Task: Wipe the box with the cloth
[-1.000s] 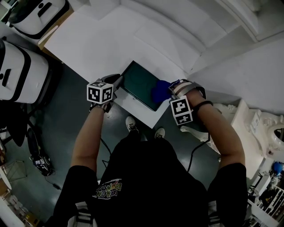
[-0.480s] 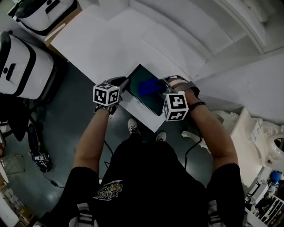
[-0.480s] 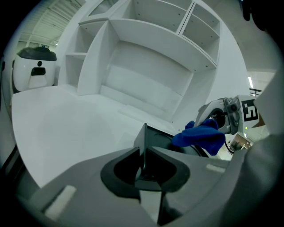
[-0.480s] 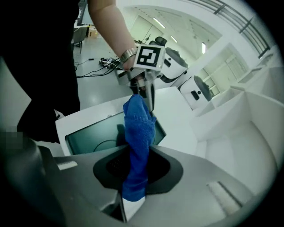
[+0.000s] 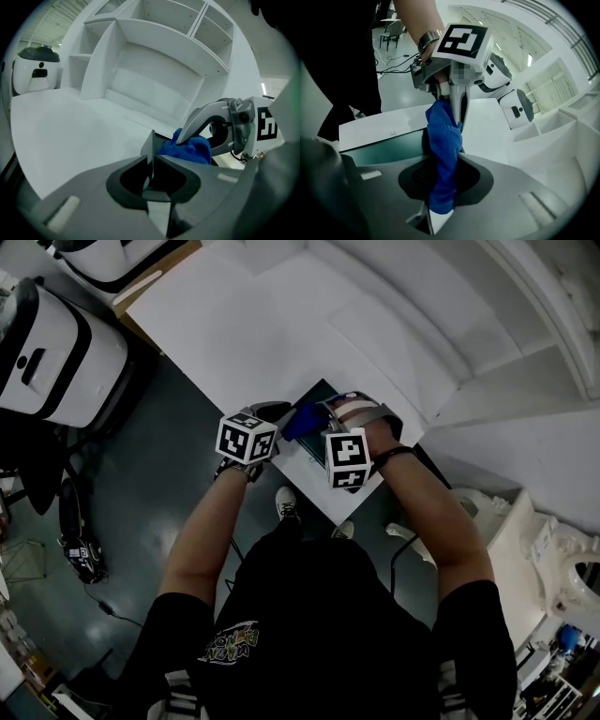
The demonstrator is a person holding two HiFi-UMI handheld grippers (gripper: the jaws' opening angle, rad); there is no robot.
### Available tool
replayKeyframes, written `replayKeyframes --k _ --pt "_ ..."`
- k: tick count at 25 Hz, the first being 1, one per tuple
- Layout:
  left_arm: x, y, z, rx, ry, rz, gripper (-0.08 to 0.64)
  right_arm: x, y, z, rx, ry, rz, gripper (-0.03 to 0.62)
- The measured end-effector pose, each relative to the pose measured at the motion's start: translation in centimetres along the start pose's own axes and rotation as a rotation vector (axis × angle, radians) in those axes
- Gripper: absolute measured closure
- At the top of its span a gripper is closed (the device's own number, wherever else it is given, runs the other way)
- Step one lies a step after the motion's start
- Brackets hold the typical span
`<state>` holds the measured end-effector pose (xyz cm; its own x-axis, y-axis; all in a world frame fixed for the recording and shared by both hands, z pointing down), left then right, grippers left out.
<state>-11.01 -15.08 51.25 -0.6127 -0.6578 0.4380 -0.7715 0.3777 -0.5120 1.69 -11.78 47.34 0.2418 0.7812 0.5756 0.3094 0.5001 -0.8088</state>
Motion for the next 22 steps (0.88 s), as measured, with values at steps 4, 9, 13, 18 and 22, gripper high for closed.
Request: replayKeyframes --k 4,9,13,18,22 --pt "0.2 0.1 0.0 -0.003 0.007 -0.013 0.5 -0.5 -1.1 1.1 0.01 0.093 0.001 0.5" --pt "0.2 0.1 0.0 -0.013 0.018 -0.016 0.5 -0.7 -1.9 2.2 0.052 0.198 0.041 0.5" --pt "0.3 0.2 0.0 -0.015 0.014 -0.022 0.499 -0.2 -2.1 2.7 0.091 0.261 0.055 0.502" --pt "0.3 0.2 -0.1 -0.012 0.019 -0.026 0.499 0.7 -2.2 3.3 0.146 0.338 0.055 0.502" --pt "0.4 0.2 -0.1 -0.007 0.016 -0.028 0.499 1.3 -1.9 3.5 0.157 0.355 0.065 0.502"
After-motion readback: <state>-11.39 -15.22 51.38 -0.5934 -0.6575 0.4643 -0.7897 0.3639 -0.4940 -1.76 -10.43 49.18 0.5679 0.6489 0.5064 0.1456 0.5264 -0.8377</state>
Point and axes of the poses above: the fingertips, and each gripper's own axes: y backward along the fingers, x to its left, z out of its top, the point moved 9 cm from there along y, backward along the fingers, and after that the axes turned 4 degrees about -z, right-handed, at the moved point
